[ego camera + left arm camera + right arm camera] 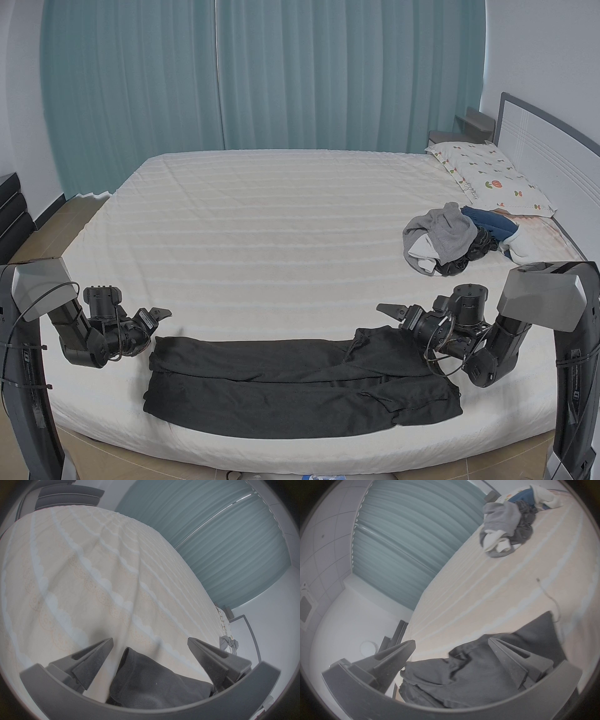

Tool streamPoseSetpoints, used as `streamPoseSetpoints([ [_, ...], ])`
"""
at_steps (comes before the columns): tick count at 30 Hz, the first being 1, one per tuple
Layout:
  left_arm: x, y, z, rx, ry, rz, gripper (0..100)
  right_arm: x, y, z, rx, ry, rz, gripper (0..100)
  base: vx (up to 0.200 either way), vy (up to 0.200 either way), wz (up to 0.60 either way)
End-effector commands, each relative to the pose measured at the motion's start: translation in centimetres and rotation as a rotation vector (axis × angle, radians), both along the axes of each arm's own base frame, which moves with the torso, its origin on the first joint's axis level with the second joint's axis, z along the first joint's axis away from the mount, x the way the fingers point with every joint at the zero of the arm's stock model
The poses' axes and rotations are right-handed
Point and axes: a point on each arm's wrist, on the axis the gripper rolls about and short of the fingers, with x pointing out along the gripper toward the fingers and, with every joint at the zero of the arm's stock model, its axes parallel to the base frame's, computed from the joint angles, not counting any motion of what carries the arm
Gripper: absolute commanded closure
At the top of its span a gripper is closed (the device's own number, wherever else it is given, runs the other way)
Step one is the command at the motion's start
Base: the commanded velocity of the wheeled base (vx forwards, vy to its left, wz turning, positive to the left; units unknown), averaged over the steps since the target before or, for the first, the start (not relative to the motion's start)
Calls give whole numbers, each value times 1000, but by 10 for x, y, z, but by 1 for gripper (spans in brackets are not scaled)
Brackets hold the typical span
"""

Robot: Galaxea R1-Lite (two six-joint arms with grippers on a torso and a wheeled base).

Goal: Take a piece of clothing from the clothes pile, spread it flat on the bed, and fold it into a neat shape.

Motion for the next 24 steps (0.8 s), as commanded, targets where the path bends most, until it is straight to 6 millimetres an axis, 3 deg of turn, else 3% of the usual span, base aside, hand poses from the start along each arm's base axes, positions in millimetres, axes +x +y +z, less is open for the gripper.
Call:
streamPoseSetpoints([
  [1, 0, 0, 0, -1, 0, 1, 0, -4, 35, 8, 12, -32, 90, 0, 0, 0, 0],
  [5, 0, 0, 0, -1, 0, 1, 0, -1, 62, -10, 5, -8, 146, 0, 0, 0, 0],
  [14, 0, 0, 0, -1, 0, 1, 0, 5, 71, -35, -22, 74, 159, 0, 0, 0, 0],
  [20, 0, 0, 0, -1, 0, 1, 0, 6, 71, -27, 4, 36, 147, 0, 0, 0, 0],
  [24, 0, 1, 1, -7, -2, 1, 0, 0, 61, 7, 62, -36, 92, 0, 0, 0, 0],
])
